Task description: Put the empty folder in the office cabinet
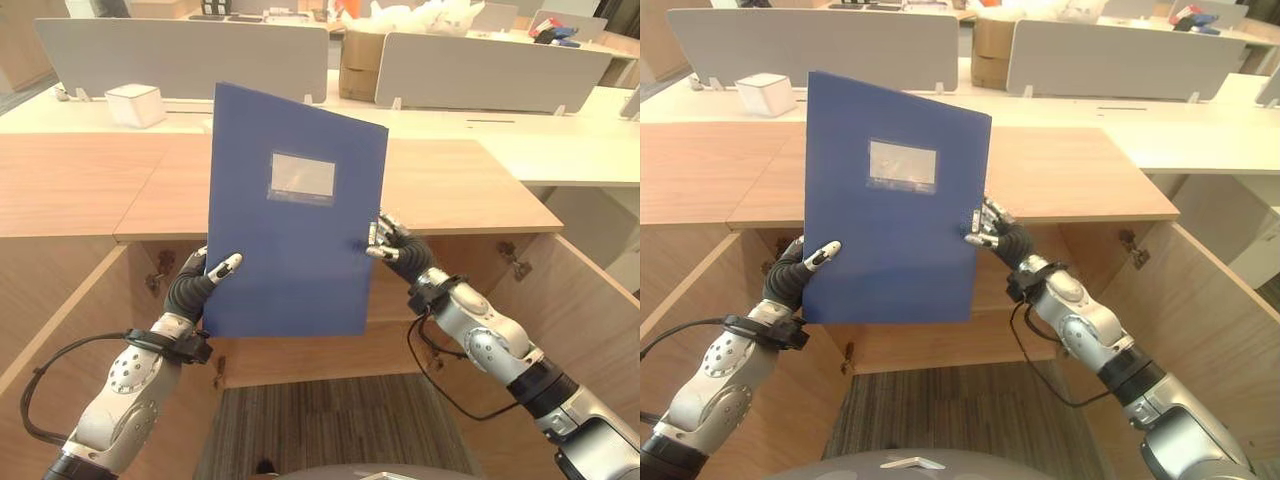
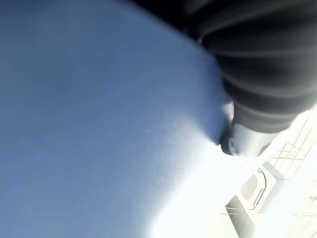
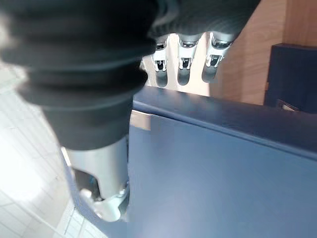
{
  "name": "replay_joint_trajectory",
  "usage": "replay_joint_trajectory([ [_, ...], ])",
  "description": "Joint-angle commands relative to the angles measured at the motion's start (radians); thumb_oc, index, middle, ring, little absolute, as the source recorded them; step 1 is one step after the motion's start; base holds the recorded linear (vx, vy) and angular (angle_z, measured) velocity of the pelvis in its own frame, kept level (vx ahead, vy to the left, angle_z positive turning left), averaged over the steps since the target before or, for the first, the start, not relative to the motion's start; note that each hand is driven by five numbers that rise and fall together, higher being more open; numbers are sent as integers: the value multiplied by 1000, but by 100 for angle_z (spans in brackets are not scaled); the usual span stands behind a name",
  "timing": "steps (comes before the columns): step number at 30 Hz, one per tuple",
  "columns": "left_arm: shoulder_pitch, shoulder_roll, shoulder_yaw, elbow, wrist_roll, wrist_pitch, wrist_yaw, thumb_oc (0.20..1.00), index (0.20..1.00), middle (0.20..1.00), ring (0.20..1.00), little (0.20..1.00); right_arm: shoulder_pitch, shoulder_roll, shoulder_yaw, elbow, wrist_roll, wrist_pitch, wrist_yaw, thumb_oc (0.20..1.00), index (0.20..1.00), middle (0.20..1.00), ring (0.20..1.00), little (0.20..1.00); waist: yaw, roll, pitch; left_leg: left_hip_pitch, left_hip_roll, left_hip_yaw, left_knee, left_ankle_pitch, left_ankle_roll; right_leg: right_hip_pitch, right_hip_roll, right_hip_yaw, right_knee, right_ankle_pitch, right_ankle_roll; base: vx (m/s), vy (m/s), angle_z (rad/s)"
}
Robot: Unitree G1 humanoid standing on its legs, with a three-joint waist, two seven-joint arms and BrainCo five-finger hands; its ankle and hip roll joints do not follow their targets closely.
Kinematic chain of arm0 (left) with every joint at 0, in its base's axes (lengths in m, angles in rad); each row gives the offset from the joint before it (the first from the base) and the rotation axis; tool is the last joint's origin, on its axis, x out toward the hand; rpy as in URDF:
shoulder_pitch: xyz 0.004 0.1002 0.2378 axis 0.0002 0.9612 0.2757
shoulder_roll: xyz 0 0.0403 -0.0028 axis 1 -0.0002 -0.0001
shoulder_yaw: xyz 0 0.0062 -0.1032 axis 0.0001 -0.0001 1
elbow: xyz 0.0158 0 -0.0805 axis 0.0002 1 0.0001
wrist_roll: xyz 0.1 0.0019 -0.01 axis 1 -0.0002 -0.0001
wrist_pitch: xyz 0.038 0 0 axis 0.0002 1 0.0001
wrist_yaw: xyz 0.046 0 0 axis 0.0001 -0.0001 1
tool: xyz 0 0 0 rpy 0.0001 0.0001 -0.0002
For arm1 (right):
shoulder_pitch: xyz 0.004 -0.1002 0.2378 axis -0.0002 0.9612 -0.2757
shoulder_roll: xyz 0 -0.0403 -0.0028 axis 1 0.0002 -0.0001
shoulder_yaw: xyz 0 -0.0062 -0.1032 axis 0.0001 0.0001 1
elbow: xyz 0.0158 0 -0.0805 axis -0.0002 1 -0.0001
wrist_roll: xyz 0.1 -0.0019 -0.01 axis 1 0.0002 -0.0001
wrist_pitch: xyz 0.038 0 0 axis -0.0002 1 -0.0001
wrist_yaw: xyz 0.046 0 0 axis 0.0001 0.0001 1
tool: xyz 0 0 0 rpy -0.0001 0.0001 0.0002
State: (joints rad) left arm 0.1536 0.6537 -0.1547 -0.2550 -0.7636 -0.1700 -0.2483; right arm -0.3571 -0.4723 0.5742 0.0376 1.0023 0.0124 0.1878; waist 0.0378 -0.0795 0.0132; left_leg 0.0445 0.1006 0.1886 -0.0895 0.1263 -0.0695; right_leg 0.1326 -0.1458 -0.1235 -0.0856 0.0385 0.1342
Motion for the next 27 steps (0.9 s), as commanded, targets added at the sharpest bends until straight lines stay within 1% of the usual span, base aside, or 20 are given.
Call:
replay_joint_trajectory([
  [1, -152, -15, 18, -72, 13, -88, 8, 200, 200, 200, 200, 200, -33, 47, 45, -22, 5, -1, 23, 1000, 1000, 1000, 1000, 1000, 9, 4, -8, 77, -10, 9, 2, -124, -3, -61, 24, -1, 19, 23, -5, 0, 0, 0],
  [4, -157, -25, 21, -71, 23, -87, 9, 200, 200, 200, 200, 200, -24, 65, 48, -15, -5, 4, 24, 1000, 1000, 1000, 1000, 1000, 11, 5, -8, 77, -9, 10, 2, -124, -3, -60, 24, -3, 18, 22, -6, 0, 0, 0],
  [11, -151, -32, 10, -61, 24, -82, -1, 200, 200, 200, 200, 200, -17, 57, 38, -40, -18, 0, 35, 1000, 1000, 1000, 1000, 1000, 11, 6, -7, 78, -9, 8, 2, -124, -3, -58, 24, -4, 16, 22, -7, 0, 0, 0],
  [15, -111, -20, 18, -54, 26, -76, -15, 200, 200, 200, 200, 200, -23, 34, -7, -82, -65, -38, 41, 1000, 1000, 1000, 1000, 1000, 10, 11, -8, 80, -6, 9, 2, -126, -2, -57, 24, -7, 14, 21, -6, 9, -2, 0],
  [18, -94, -17, 31, -52, 24, -75, -18, 200, 200, 200, 200, 200, -27, 25, -22, -100, -75, -51, 42, 1000, 1000, 1000, 1000, 1000, 11, 12, -8, 79, -7, 9, 2, -126, -2, -59, 25, -8, 14, 23, -6, 0, 0, 0],
  [21, -66, -9, 54, -50, 13, -79, -18, 200, 200, 200, 200, 200, -75, 1, -42, -113, -85, -72, 35, 1000, 1000, 1000, 1000, 1000, 17, 12, -6, 75, -7, 8, 2, -124, -2, -63, 24, -8, 13, 26, -5, 0, 0, 0],
  [27, -56, 4, 66, -54, 1, -77, -25, 200, 200, 200, 200, 200, -137, -28, -48, -127, -80, -86, 31, 1000, 1000, 1000, 1000, 1000, 20, 8, -6, 72, -8, 9, 2, -124, -2, -65, 23, -7, 11, 29, -6, 0, 0, 0],
])
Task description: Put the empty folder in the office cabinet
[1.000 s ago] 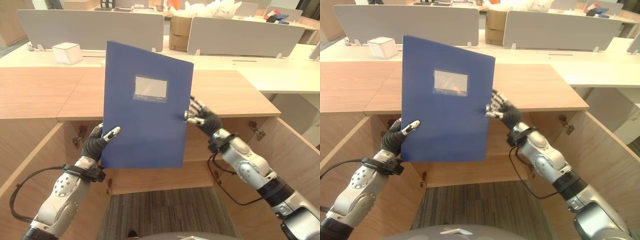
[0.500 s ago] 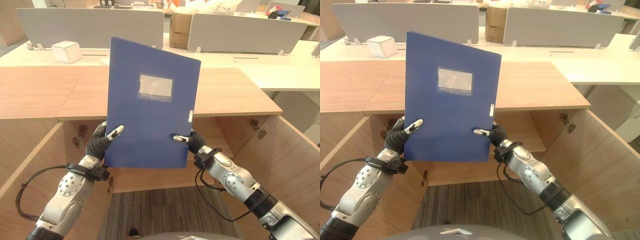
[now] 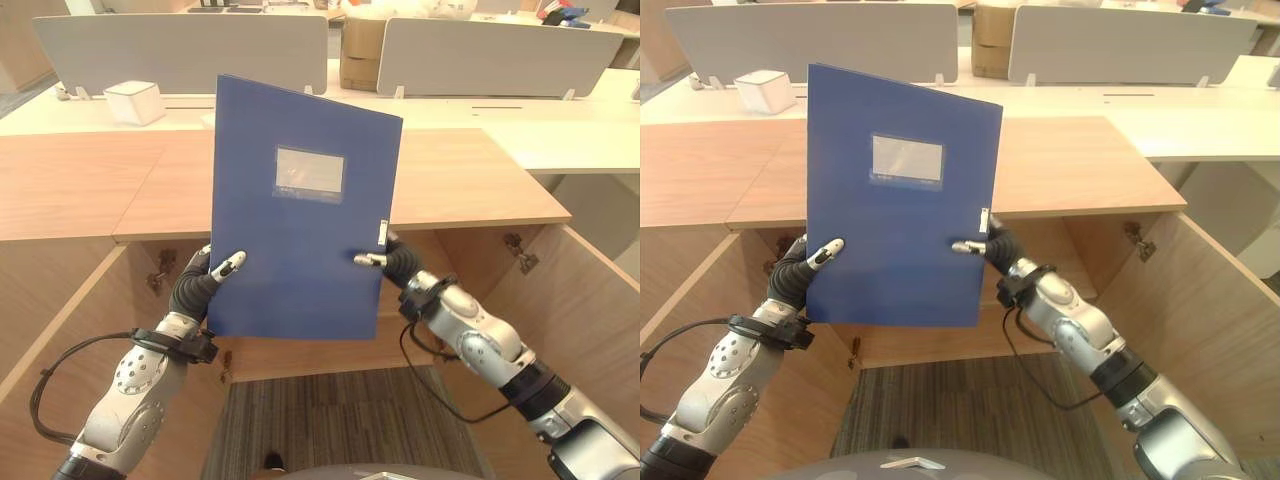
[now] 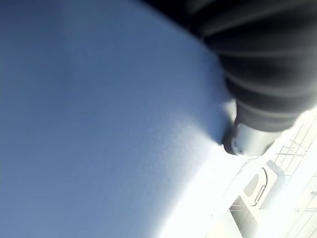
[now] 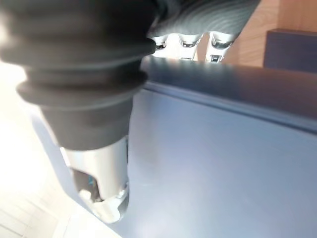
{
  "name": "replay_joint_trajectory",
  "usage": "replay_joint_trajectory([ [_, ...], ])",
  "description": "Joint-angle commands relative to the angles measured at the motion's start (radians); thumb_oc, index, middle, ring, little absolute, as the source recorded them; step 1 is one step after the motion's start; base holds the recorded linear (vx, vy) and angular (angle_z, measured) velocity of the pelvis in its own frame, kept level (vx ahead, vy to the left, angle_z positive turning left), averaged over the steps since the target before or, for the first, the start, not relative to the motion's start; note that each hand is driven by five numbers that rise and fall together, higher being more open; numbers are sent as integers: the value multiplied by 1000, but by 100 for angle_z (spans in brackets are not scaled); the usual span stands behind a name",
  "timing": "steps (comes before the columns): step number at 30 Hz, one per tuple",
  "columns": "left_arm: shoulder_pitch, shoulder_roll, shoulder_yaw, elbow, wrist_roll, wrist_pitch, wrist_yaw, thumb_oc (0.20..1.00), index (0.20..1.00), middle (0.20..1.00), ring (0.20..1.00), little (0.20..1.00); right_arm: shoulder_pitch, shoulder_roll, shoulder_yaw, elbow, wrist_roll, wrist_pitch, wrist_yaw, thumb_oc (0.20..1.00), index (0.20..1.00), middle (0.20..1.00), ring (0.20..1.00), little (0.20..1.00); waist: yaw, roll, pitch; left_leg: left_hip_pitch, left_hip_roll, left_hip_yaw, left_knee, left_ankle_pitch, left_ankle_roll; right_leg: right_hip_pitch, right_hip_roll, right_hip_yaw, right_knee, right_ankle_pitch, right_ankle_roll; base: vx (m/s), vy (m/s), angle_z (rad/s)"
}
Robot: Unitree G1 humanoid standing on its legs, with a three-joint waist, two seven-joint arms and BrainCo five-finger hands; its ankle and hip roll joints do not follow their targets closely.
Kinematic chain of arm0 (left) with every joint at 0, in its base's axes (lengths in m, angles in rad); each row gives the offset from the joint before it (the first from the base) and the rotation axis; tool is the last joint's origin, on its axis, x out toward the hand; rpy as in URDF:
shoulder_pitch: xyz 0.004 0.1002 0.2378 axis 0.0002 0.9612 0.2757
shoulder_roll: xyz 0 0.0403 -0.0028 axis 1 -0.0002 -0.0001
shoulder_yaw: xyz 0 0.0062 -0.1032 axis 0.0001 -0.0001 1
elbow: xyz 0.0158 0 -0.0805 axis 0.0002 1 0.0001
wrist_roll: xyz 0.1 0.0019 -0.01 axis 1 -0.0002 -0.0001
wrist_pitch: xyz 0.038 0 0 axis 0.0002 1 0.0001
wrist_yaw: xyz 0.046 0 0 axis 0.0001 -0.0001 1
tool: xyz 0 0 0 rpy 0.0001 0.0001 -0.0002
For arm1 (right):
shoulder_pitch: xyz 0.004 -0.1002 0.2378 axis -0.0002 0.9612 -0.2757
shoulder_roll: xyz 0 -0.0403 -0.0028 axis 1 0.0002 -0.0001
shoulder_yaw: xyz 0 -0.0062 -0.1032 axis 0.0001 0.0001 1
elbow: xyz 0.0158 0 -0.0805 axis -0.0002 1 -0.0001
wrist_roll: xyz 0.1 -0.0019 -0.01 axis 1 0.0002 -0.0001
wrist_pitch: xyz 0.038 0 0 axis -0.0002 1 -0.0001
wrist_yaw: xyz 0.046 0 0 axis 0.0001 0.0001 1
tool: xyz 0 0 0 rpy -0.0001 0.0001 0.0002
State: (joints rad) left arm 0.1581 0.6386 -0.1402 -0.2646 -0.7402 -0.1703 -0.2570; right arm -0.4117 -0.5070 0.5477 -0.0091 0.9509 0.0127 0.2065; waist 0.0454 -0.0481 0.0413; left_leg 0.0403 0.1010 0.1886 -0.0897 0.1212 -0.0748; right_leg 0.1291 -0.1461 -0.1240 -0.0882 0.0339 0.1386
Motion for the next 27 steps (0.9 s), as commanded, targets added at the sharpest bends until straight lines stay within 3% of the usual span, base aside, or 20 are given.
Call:
replay_joint_trajectory([
  [1, -60, 22, 49, -45, -26, -76, -18, 200, 200, 200, 200, 200, -94, 2, -17, -81, -29, -85, 13, 1000, 1000, 1000, 1000, 1000, 13, -23, -34, 75, -8, 8, 2, -119, 4, -62, 23, -7, 14, 34, -10, 0, 0, 0],
  [14, -62, 44, 27, -58, -41, -68, -22, 200, 200, 200, 200, 200, -195, 12, 17, -21, -24, -81, -2, 1000, 1000, 1000, 1000, 1000, 21, -29, -33, 72, -11, 5, 2, -120, 5, -65, 24, -4, 12, 36, -10, 0, 0, 0],
  [15, -65, 43, 22, -58, -41, -67, -24, 200, 200, 200, 200, 200, -202, 19, 20, -12, -25, -82, -4, 200, 200, 200, 200, 200, 21, -29, -33, 73, -11, 5, 2, -120, 5, -64, 24, -4, 13, 36, -11, 0, 0, 0],
  [20, -81, 26, 1, -51, -37, -63, -23, 200, 200, 200, 200, 200, -199, 56, 14, 19, -49, -94, -3, 200, 200, 200, 200, 200, 24, -29, -33, 76, -12, 4, 2, -123, 8, -62, 25, -5, 12, 34, -12, 0, 0, 0],
  [24, -55, -3, 32, -40, -6, -72, -13, 200, 200, 200, 200, 200, -138, 57, -28, 1, -159, -122, 2, 200, 200, 200, 200, 200, 23, -24, -32, 78, -14, 1, 2, -126, 10, -59, 25, -5, 12, 30, -12, 0, 0, 0],
  [25, -34, -27, 64, -32, 28, -79, 4, 244, 244, 244, 244, 244, -90, 53, -59, -14, -220, -132, -1, 200, 200, 200, 200, 200, 23, -22, -31, 79, -15, 0, 2, -128, 11, -57, 24, -6, 12, 28, -12, 0, 0, 0],
  [27, -8, -78, 103, -7, 98, -107, 44, 859, 859, 859, 859, 859, -10, 47, -110, -15, -310, -158, -8, 200, 200, 200, 200, 200, 25, -20, -30, 80, -16, -5, 2, -130, 13, -54, 24, -11, 11, 25, -12, 2, -2, 2],
])
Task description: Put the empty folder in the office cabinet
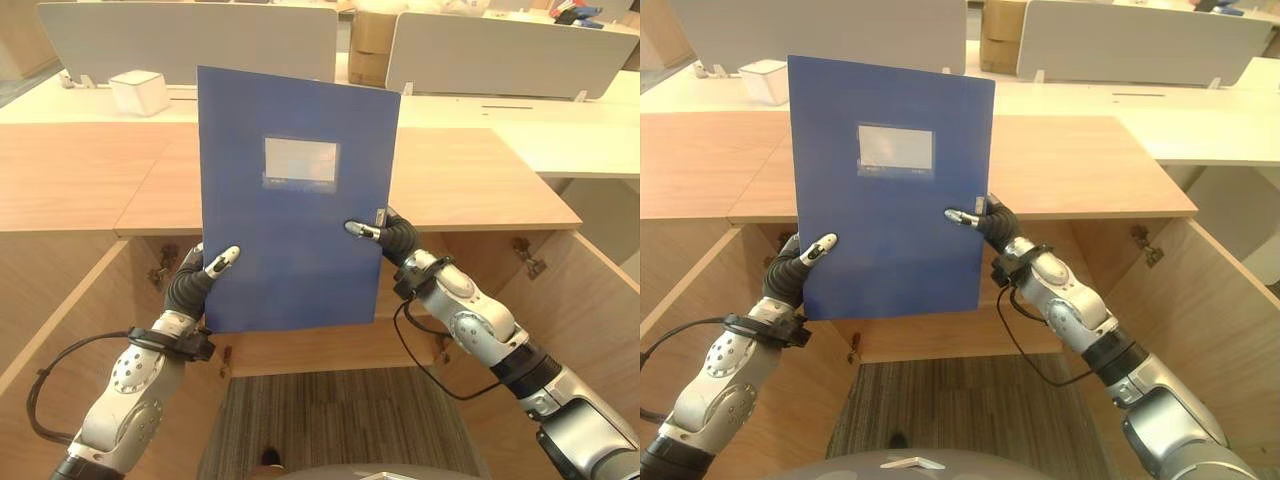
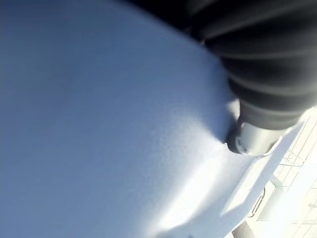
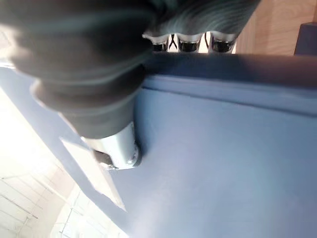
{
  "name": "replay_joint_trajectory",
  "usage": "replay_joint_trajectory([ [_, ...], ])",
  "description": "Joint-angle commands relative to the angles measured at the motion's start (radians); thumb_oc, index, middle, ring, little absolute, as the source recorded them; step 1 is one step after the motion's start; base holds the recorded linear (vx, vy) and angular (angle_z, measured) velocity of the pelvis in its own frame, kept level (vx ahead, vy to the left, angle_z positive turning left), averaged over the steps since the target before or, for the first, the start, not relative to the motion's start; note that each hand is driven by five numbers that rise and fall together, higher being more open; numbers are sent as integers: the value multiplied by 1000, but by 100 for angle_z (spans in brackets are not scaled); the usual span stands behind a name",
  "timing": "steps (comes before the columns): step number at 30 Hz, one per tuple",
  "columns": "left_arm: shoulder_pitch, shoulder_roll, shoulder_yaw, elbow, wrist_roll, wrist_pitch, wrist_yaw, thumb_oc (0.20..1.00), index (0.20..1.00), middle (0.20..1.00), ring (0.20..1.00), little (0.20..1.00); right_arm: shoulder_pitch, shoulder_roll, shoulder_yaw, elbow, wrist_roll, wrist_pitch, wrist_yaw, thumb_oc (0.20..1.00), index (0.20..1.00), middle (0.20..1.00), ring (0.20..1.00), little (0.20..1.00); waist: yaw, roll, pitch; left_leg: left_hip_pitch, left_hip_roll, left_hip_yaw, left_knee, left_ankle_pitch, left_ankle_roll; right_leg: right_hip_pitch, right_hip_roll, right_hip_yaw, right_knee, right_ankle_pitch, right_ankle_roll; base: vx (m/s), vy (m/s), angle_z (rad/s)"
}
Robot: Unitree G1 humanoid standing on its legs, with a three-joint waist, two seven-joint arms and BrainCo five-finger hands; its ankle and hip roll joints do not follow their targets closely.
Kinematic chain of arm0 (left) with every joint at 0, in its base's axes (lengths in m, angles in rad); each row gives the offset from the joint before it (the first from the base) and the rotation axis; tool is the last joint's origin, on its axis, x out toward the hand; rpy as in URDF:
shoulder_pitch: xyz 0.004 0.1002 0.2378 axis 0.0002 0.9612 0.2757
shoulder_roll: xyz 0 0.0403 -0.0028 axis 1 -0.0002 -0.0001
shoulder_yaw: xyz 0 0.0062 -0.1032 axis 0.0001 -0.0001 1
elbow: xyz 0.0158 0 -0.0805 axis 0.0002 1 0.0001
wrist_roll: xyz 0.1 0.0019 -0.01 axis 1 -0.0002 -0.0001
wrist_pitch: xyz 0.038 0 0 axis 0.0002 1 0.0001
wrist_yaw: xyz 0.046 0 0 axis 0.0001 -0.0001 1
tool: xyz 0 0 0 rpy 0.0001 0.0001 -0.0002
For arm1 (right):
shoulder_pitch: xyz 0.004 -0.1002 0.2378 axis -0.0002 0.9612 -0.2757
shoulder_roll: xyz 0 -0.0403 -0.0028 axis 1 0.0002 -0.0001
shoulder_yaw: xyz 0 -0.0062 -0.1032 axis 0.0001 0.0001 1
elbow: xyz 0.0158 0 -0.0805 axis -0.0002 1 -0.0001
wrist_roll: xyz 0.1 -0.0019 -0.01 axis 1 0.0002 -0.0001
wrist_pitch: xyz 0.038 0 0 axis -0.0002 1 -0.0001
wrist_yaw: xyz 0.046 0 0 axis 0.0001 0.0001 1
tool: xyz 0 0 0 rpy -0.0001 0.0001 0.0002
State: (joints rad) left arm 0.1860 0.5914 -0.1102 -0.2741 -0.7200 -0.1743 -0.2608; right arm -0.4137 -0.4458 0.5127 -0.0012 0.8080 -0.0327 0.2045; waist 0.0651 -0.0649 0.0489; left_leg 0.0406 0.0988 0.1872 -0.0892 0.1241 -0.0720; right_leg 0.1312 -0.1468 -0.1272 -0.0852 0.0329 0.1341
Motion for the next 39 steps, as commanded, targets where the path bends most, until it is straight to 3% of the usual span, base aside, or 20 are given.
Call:
replay_joint_trajectory([
  [1, -20, -60, 93, 13, 125, -120, 73, 900, 900, 900, 900, 900, 35, -25, -109, -40, -246, -134, -19, 200, 200, 200, 200, 200, 6, -2, -36, 80, -15, -8, 2, -136, 12, -54, 24, -11, 7, 23, -8, 4, -11, 5],
  [2, -10, -79, 101, 27, 165, -134, 94, 1000, 1000, 1000, 1000, 1000, 71, -33, -139, -55, -308, -156, -32, 200, 200, 200, 200, 200, 6, -1, -35, 79, -15, -10, 2, -136, 12, -52, 24, -14, 7, 21, -8, 6, -14, 7],
  [8, 33, -118, 85, 72, 325, -196, 170, 1000, 1000, 1000, 1000, 1000, 244, -35, -222, -108, -482, -231, -83, 200, 200, 200, 200, 200, 0, 6, -30, 79, -16, -18, 2, -139, 14, -48, 21, -24, 6, 14, -6, -1, -11, 11],
  [9, 72, -115, 82, 97, 370, -207, 189, 1000, 1000, 1000, 1000, 1000, 319, -63, -236, -141, -556, -253, -88, 200, 200, 200, 200, 200, -7, 10, -27, 81, -16, -20, 2, -140, 15, -47, 21, -25, 6, 12, -3, 0, 0, 0],
  [16, 155, -77, 70, 164, 487, -239, 214, 1000, 1000, 1000, 1000, 1000, 446, -150, -253, -177, -692, -294, -80, 200, 200, 200, 200, 200, -14, 19, -19, 80, -17, -22, 2, -139, 14, -48, 20, -30, 6, 9, 3, 0, -1, 0],
  [20, 236, 6, 53, 199, 620, -287, 266, 1000, 1000, 1000, 1000, 1000, 542, -228, -259, -212, -782, -329, -87, 200, 200, 200, 200, 200, -17, 28, 1, 67, -20, -28, 2, -136, 13, -61, 15, -36, 7, 13, 12, -2, -1, 1],
  [22, 236, 6, 52, 199, 621, -288, 267, 1000, 1000, 1000, 1000, 1000, 544, -228, -259, -212, -782, -329, -87, 200, 200, 200, 200, 200, -17, 28, 1, 67, -20, -28, 2, -136, 13, -61, 14, -36, 7, 13, 12, -14, 0, 3],
  [25, 276, 108, 5, 218, 735, -328, 314, 1000, 1000, 1000, 1000, 1000, 577, -288, -229, -223, -834, -359, -114, 200, 200, 200, 200, 200, -18, 37, 22, 50, -26, -29, 2, -130, 11, -75, 9, -41, 8, 22, 22, -40, 9, 8],
  [28, 276, 143, -28, 227, 736, -332, 321, 1000, 1000, 1000, 1000, 1000, 579, -315, -195, -194, -850, -359, -125, 200, 200, 200, 200, 200, -20, 41, 35, 39, -26, -28, 2, -124, 9, -86, 6, -43, 8, 27, 26, -55, 12, 1],
  [32, 277, 278, -130, 273, 828, -359, 337, 1000, 1000, 1000, 1000, 1000, 561, -392, -74, -61, -894, -358, -139, 200, 200, 200, 200, 200, -28, 51, 82, -4, -28, -36, 2, -106, 5, -129, 1, -46, 11, 44, 35, -87, 15, 4],
  [39, 226, 315, -228, 427, 960, -371, 393, 1000, 1000, 1000, 1000, 1000, 484, -397, 2, 146, -923, -349, -189, 200, 200, 200, 200, 200, -32, 67, 141, -75, -36, -50, 4, -77, 3, -200, -8, -49, 25, 61, 41, -97, 25, 3],
])
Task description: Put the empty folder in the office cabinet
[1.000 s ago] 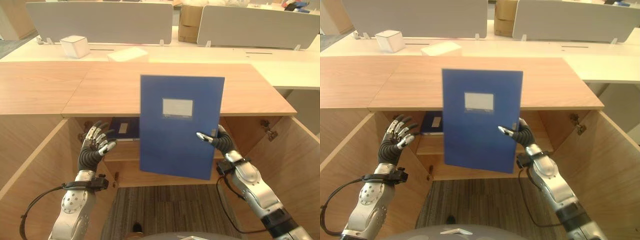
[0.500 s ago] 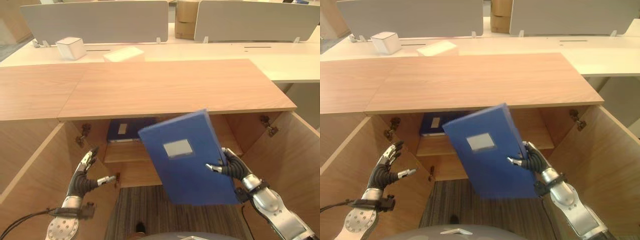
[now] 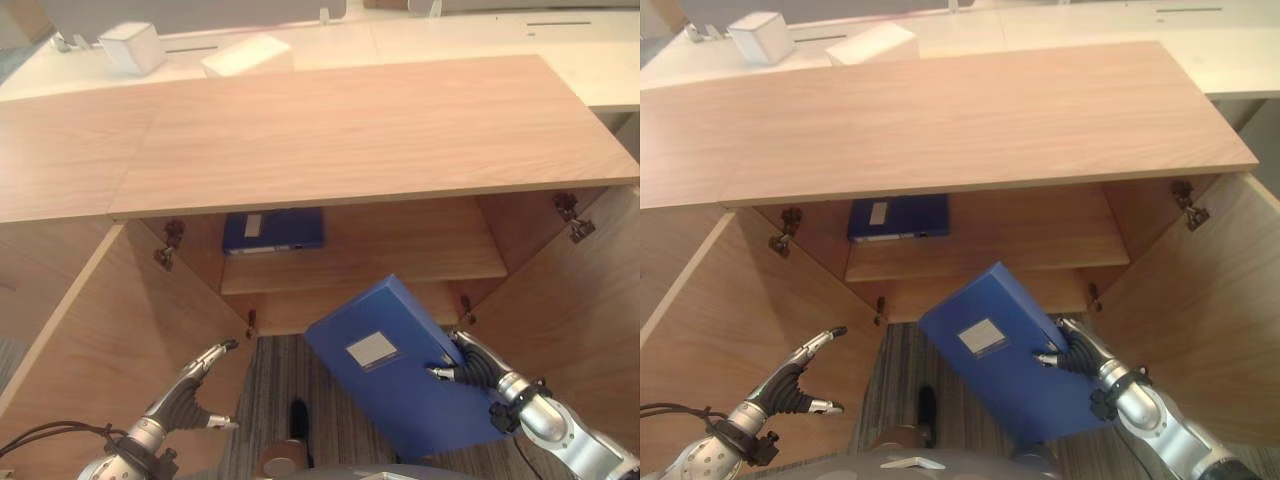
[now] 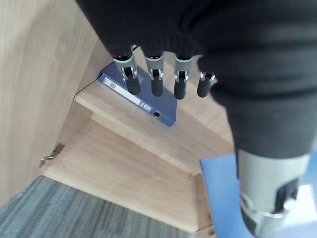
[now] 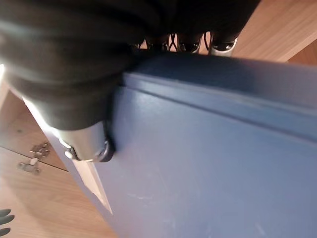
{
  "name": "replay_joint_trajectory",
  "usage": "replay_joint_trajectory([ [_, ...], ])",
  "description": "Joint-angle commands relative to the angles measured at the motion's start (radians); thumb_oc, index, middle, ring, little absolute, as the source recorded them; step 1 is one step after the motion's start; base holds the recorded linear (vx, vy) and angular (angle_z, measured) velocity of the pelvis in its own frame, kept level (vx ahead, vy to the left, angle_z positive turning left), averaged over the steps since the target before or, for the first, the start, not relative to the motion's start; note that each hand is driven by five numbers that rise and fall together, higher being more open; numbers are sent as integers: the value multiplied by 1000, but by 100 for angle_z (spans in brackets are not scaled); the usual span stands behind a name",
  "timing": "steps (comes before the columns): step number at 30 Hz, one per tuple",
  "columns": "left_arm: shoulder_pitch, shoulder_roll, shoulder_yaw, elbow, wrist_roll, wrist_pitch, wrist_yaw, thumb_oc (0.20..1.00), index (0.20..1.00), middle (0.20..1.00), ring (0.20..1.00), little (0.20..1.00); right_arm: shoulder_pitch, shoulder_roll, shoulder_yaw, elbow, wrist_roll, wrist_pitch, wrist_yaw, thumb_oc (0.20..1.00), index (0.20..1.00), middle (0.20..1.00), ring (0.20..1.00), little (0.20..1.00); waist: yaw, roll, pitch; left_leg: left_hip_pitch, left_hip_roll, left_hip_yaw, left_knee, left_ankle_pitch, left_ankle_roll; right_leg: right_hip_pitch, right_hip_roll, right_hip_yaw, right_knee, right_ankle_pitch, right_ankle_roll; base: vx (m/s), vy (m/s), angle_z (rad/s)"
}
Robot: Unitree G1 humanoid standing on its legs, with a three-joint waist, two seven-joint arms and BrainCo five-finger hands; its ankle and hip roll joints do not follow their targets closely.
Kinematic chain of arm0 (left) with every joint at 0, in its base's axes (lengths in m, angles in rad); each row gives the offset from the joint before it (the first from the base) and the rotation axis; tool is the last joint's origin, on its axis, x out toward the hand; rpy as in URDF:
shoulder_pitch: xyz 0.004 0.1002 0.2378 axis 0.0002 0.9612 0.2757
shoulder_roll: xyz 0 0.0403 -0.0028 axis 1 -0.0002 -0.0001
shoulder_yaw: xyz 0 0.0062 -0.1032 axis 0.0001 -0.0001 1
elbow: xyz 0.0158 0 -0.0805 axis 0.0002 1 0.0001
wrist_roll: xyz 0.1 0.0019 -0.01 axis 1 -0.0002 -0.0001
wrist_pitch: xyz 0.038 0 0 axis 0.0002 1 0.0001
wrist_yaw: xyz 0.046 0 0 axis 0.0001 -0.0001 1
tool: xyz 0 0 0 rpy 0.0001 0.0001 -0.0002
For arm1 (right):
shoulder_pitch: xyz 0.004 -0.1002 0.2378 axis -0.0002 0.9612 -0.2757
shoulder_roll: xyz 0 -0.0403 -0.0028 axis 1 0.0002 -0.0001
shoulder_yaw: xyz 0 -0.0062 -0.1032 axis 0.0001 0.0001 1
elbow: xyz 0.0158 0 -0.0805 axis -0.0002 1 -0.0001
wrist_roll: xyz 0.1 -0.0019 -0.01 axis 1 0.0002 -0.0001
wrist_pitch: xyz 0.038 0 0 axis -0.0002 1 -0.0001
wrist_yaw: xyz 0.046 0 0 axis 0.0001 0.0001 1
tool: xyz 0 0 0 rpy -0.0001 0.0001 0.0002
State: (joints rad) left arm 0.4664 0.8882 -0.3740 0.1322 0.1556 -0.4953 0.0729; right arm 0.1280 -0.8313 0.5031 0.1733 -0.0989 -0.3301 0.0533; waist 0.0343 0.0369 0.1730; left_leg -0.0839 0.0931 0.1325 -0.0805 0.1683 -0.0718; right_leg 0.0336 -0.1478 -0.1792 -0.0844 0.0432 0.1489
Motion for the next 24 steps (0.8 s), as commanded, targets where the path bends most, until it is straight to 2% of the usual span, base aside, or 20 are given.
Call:
replay_joint_trajectory([
  [1, -67, 18, 25, 56, 112, -51, 71, 1000, 1000, 1000, 1000, 1000, -72, -1, 12, 12, -15, -47, -52, 200, 200, 200, 200, 200, -2, -32, 28, 34, -31, 2, -4, -117, 3, -119, -9, 3, 28, 54, 26, -121, 32, 6],
  [5, -109, 15, -19, 157, 203, -50, 112, 1000, 1000, 1000, 1000, 1000, -134, 43, -6, 127, 4, -37, -102, 200, 200, 200, 200, 200, 3, -25, 62, -17, -39, -6, -1, -103, 6, -167, -18, 2, 38, 65, 28, -100, 46, 5],
  [8, -126, -23, -29, 237, 177, -27, 94, 1000, 1000, 1000, 1000, 1000, -185, 87, -34, 191, 28, -20, -147, 200, 200, 200, 200, 200, 9, -18, 83, -39, -47, -11, 3, -98, 11, -187, -25, 4, 45, 69, 27, -53, 55, 6],
  [14, -199, -165, -27, 431, 92, 39, 56, 1000, 1000, 1000, 1000, 1000, -383, 210, -108, 362, 106, 33, -234, 200, 200, 200, 200, 200, 43, -9, 121, -83, -70, -22, 19, -99, 29, -229, -46, 10, 66, 73, 27, -35, 77, 3],
  [15, -221, -211, -25, 508, 59, 59, 41, 1000, 1000, 1000, 1000, 1000, -454, 235, -136, 415, 133, 46, -266, 200, 200, 200, 200, 200, 61, -9, 125, -91, -73, -25, 34, -109, 38, -243, -59, 7, 98, 66, 28, -13, 108, 2],
  [16, -238, -224, -30, 527, 55, 65, 35, 1000, 1000, 1000, 1000, 1000, -474, 247, -143, 429, 153, 49, -271, 200, 200, 200, 200, 200, 66, -7, 132, -92, -75, -27, 44, -118, 44, -259, -69, 8, 133, 60, 28, -29, 122, 0],
  [18, -266, -240, -42, 570, 48, 78, 24, 1000, 1000, 1000, 1000, 1000, -530, 275, -165, 473, 204, 54, -285, 200, 200, 200, 200, 200, 73, 1, 151, -87, -82, -28, 63, -137, 58, -300, -97, 13, 227, 60, 39, -26, 113, 7],
  [19, -270, -241, -42, 573, 48, 77, 24, 1000, 1000, 1000, 1000, 1000, -535, 274, -164, 477, 205, 53, -285, 200, 200, 200, 200, 200, 73, 0, 153, -88, -84, -27, 66, -139, 59, -305, -99, 16, 236, 55, 41, -17, 121, 12],
  [22, -302, -256, -70, 604, 47, 88, 6, 1000, 1000, 1000, 1000, 1000, -625, 310, -207, 602, 300, 62, -303, 200, 200, 200, 200, 200, 85, 16, 181, -81, -98, -38, 112, -166, 77, -362, -142, 18, 395, 79, 55, 37, 134, 12],
  [23, -314, -258, -84, 611, 54, 89, 4, 1000, 1000, 1000, 1000, 1000, -651, 322, -234, 641, 346, 62, -312, 200, 200, 200, 200, 200, 92, 18, 183, -78, -106, -42, 124, -178, 79, -365, -159, 13, 397, 84, 54, 131, 45, 17],
  [24, -330, -264, -96, 619, 47, 98, -6, 1000, 1000, 1000, 1000, 1000, -676, 327, -267, 672, 409, 63, -324, 200, 200, 200, 200, 200, 94, 16, 185, -80, -120, -58, 141, -193, 77, -362, -177, 11, 346, 96, 50, 112, -3, 9],
])
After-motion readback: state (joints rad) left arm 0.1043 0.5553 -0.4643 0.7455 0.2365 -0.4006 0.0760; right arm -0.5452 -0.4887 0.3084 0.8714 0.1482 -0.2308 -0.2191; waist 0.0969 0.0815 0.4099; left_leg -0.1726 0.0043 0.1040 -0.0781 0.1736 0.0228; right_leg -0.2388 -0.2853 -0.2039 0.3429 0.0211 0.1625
